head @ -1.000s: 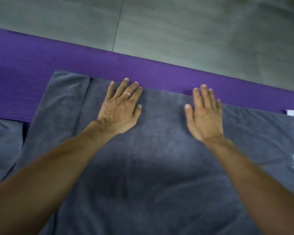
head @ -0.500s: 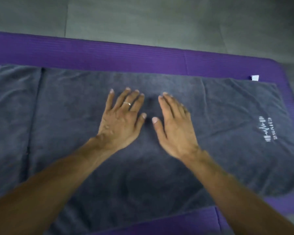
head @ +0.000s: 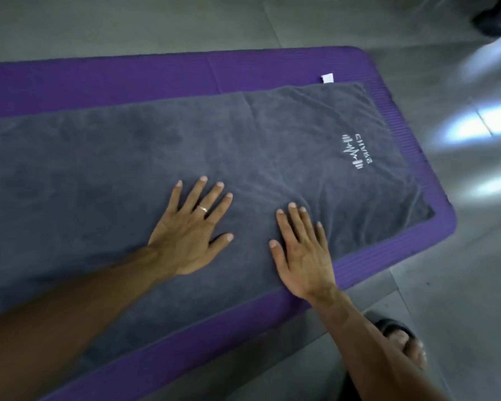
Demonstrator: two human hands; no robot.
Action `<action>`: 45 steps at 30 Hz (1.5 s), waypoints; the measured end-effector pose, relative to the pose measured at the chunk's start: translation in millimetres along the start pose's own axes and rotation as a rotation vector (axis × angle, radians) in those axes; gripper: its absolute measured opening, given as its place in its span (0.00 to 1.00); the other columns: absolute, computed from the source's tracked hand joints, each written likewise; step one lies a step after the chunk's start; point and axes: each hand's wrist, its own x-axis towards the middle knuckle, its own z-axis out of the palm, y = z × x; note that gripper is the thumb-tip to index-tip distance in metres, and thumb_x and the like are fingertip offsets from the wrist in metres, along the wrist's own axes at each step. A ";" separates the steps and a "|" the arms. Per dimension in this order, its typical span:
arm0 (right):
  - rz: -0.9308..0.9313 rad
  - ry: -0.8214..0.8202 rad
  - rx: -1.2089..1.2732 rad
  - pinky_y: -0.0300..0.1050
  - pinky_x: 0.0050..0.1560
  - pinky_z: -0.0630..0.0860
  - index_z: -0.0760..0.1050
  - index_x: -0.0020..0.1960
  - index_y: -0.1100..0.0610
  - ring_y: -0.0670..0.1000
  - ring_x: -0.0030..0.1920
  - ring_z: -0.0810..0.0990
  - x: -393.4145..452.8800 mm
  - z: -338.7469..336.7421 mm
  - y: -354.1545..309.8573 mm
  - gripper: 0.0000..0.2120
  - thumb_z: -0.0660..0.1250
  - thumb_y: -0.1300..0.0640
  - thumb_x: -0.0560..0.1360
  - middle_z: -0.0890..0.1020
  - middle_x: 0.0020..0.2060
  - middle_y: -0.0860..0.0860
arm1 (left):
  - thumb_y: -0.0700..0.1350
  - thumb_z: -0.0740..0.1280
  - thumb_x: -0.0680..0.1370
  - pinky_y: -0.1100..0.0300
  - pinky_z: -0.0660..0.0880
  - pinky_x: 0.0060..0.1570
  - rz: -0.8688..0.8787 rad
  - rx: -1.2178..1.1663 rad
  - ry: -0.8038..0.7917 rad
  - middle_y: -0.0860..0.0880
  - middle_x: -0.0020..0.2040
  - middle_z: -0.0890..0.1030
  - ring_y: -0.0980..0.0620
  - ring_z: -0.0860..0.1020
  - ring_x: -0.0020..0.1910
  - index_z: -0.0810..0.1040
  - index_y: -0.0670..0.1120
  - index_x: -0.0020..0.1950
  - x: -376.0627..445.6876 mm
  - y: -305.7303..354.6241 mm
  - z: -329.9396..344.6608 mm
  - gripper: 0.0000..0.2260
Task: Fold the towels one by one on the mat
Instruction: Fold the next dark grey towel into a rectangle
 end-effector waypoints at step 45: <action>-0.291 0.147 -0.048 0.61 0.67 0.66 0.69 0.71 0.53 0.61 0.70 0.67 301.5 -70.3 232.7 0.27 0.51 0.42 0.77 0.69 0.71 0.58 | 0.82 0.46 0.63 0.35 0.33 0.70 -0.389 -0.164 -0.061 0.52 0.79 0.36 0.45 0.30 0.75 0.37 0.56 0.78 274.0 140.8 -32.8 0.51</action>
